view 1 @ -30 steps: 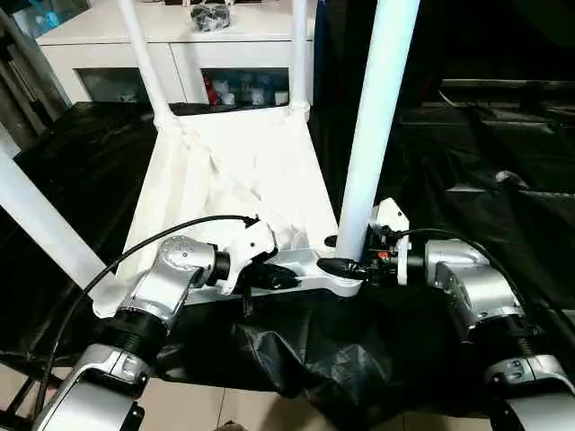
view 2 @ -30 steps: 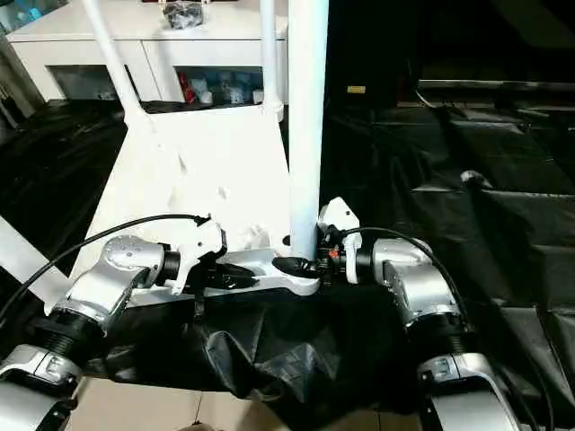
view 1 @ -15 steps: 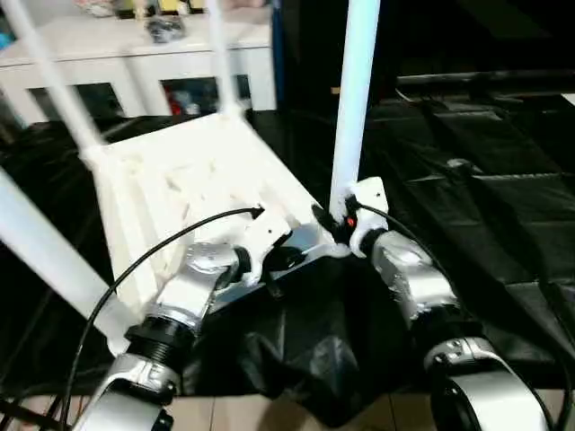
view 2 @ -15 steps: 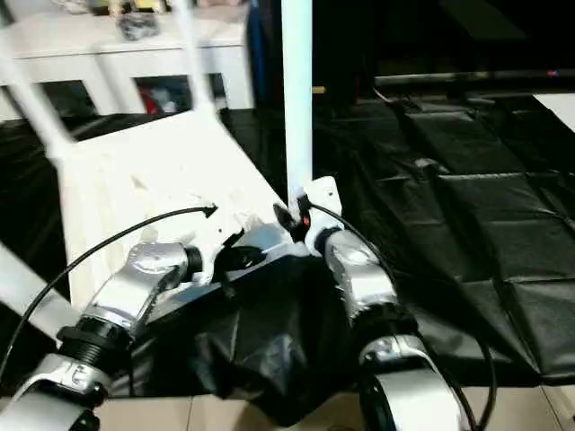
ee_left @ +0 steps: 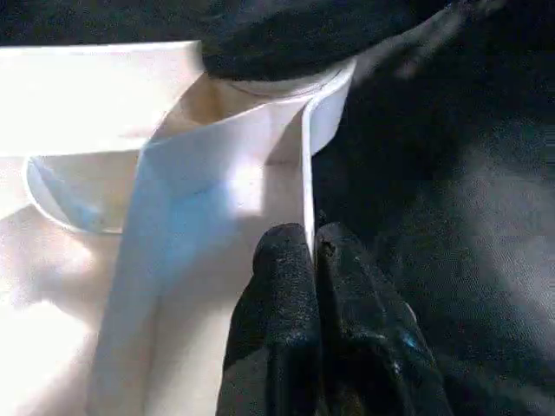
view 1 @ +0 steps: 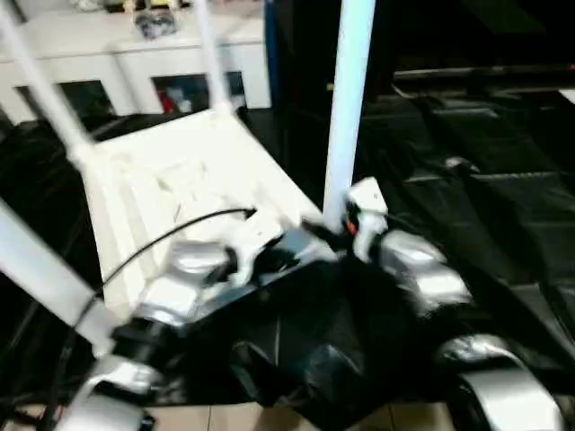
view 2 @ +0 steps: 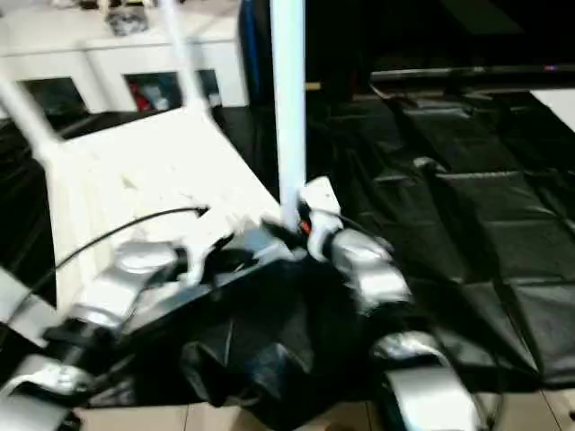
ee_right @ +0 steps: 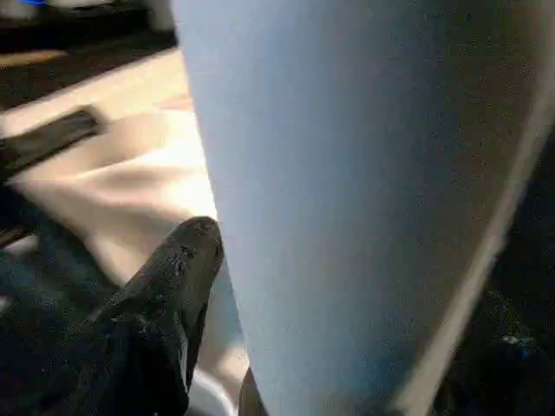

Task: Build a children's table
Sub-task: Rotate leg to tighten

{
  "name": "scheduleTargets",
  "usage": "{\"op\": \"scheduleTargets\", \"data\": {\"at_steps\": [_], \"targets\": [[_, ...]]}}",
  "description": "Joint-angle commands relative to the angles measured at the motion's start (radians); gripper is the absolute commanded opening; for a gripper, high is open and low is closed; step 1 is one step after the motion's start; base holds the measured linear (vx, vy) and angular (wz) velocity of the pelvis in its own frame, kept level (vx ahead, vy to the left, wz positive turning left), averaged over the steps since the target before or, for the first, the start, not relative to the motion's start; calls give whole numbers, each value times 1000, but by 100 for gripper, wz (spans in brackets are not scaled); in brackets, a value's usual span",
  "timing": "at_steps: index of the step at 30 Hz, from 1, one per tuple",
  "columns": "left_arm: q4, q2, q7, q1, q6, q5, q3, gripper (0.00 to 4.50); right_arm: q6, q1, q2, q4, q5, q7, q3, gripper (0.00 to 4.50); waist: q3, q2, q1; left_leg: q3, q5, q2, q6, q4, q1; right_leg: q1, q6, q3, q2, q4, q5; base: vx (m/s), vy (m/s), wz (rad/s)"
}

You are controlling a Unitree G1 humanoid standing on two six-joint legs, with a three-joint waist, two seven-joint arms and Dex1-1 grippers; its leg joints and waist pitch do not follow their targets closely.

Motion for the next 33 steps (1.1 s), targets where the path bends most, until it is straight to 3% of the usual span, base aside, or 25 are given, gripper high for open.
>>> {"op": "scheduleTargets", "data": {"at_steps": [1, 8, 11, 12, 20, 26, 28, 30, 32, 33], "targets": [[-5, -24, -31, -42, -45, -29, -27, 0, 52, 40, 39, -24, 11, 191, 143, 320, -51, -6, 11, 8, -248, 9, 98, -57, -4, 57, -266, 27, -33, -81, -180, 0, 0, 0], [60, 18, -112, -79, -105, -33, -29, 0, 115, 89, -61, -113, 24, 384, 204, 320, -55, -7, 39, 10, -224, 13, 91, -55, 3, 54, -271, 31, -35, -77, -150, 0, 0, 0], [84, 25, -129, -94, -118, -38, -24, 0, 137, 108, -95, -143, -3, 441, 239, 320, -55, -8, 48, 11, -225, 13, 85, -56, 6, 53, -271, 32, -36, -77, -150, 0, 0, 0], [96, 28, -138, -100, -125, -39, -21, 0, 143, 116, -107, -156, -15, 455, 254, 296, -55, -8, 51, 11, -221, 13, 83, -55, 7, 53, -270, 33, -35, -76, -148, 0, 0, 0], [117, 35, -154, -99, -148, -42, -22, 0, 202, 117, -107, -200, 12, 471, 258, 246, -56, -9, 55, 8, -215, 13, 72, -58, 2, 56, -253, 32, -38, -76, -159, 0, 0, 0], [128, 27, -126, -101, -145, -40, -18, 0, 200, 127, -94, -211, 20, 441, 240, 212, -55, -12, 58, 8, -215, 12, 67, -58, 0, 57, -245, 32, -38, -77, -179, 0, 0, 0], [141, 8, -70, -106, -136, -32, -6, 0, 177, 118, -51, -167, 11, 333, 198, 211, -52, -11, 59, 8, -220, 13, 63, -61, 0, 53, -237, 33, -40, -80, -207, 0, 0, 0], [149, -12, -20, -111, -123, -26, 4, 0, 164, 100, -15, -114, -5, 222, 165, 208, -46, -10, 53, 8, -265, 12, 44, -66, 4, 49, -218, 33, -42, -88, -295, 0, 0, 0], [149, -47, 65, -111, -102, -6, 9, 0, 144, 61, 48, -17, -27, 17, 111, 207, -38, -16, 40, 4, -321, 8, 20, -70, 9, 45, -186, 31, -44, -100, -425, 0, 0, 0], [145, -62, 88, -108, -92, -4, 10, 0, 138, 47, 69, 15, -35, -56, 95, 206, -34, -12, 32, 0, -353, 5, 5, -73, 13, 41, -160, 29, -44, -106, -503, -54, -2, -5]]}}
